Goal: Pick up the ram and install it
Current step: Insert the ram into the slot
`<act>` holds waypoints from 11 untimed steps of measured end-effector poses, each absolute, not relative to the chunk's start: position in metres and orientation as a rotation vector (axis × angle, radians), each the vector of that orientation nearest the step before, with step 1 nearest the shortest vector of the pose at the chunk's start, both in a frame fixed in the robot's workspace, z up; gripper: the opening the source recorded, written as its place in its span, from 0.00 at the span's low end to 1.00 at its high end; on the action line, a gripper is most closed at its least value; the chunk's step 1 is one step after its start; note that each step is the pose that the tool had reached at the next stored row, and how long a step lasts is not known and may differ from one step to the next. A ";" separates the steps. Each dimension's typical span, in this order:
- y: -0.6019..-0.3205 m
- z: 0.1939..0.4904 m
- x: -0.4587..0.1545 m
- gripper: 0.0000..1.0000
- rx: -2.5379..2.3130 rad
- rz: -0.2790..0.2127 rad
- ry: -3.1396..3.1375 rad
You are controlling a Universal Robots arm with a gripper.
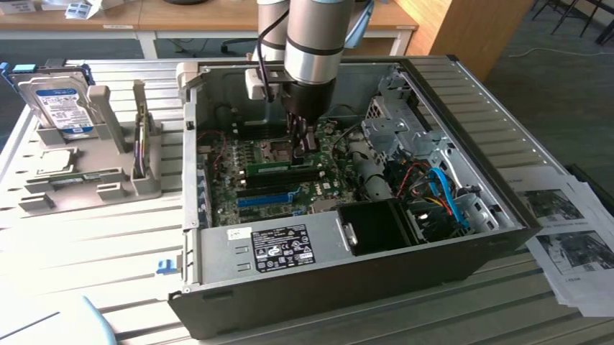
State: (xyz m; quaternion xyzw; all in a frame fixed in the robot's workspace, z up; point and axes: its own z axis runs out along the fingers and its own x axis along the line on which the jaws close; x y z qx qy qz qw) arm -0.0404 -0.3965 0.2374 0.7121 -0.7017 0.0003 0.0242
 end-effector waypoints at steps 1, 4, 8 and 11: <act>-0.396 0.237 -0.040 0.11 2.203 0.001 -2.171; -0.396 0.237 -0.040 0.11 2.203 0.001 -2.171; -0.399 0.237 -0.040 0.11 2.203 0.001 -2.171; -0.402 0.237 -0.040 0.11 2.203 0.001 -2.171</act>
